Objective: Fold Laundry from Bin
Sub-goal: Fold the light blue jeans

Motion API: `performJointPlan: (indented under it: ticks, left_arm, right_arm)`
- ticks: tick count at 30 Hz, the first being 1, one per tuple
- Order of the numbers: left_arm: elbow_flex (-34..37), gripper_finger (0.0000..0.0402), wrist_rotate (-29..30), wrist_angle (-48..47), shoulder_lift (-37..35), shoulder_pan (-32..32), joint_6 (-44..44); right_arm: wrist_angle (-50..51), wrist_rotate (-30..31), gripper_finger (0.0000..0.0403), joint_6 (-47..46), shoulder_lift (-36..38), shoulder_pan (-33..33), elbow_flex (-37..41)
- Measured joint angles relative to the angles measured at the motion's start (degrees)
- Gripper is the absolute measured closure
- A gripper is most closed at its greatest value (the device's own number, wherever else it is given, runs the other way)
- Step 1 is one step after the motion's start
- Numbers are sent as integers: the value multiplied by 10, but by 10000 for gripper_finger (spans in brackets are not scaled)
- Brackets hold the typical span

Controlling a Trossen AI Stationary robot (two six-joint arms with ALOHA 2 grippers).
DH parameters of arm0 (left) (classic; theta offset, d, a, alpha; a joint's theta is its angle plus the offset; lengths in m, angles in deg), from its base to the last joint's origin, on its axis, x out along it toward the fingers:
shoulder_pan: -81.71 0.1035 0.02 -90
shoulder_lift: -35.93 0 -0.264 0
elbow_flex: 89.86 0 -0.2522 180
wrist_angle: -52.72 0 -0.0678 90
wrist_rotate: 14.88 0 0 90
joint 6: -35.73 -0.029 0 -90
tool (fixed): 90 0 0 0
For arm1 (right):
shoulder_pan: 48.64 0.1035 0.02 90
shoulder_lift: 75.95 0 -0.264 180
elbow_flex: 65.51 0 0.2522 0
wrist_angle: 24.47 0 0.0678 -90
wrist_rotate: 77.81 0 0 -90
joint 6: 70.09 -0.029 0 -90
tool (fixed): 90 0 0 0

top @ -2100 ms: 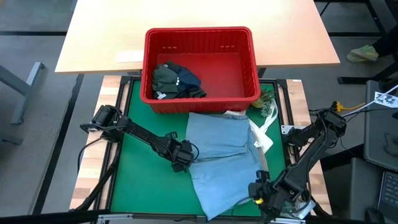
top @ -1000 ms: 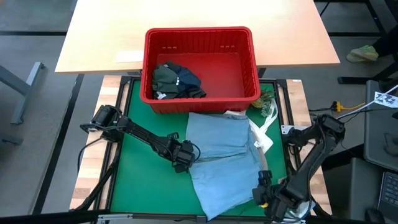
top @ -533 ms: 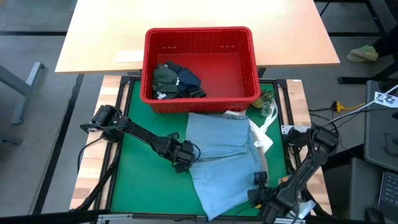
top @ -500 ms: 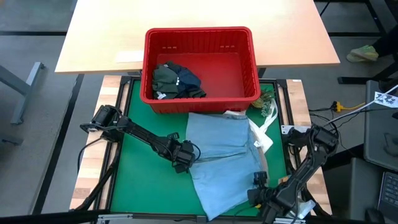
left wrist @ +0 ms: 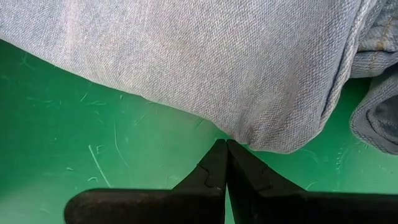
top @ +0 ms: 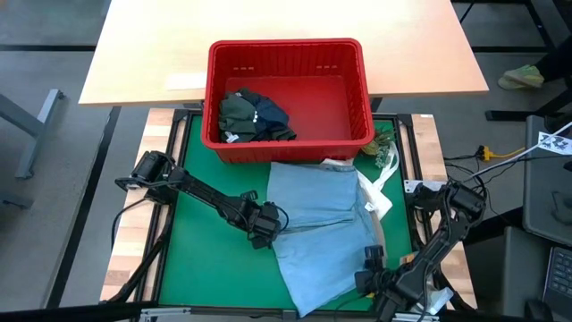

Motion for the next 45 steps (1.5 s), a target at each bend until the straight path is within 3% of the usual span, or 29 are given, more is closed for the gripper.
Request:
performJointPlan:
  ticks: [5,8,15,20,27,37,45]
  left_arm:
    - [-11,401,-20,-9,0,0,-2]
    - [-34,402,-40,-25,0,-1,-2]
    - [-124,402,-44,-76,0,-18,-22]
    - [-195,402,-59,-81,0,-39,-34]
    - [-235,398,-68,10,0,-77,-9]
    - [-205,284,-60,166,6,-134,-21]
    - [-200,231,-61,151,52,-158,-51]
  right_arm:
    - [35,-1,351,0,-1,0,-31]
    - [80,-3,388,1,-1,-5,-62]
    - [150,10,356,1,-1,-28,-127]
    - [177,23,369,2,-1,-59,-159]
    - [197,22,378,47,-1,-91,-193]
    - [210,-25,369,58,-1,-90,-210]
    - [210,-30,368,57,-1,-90,-210]
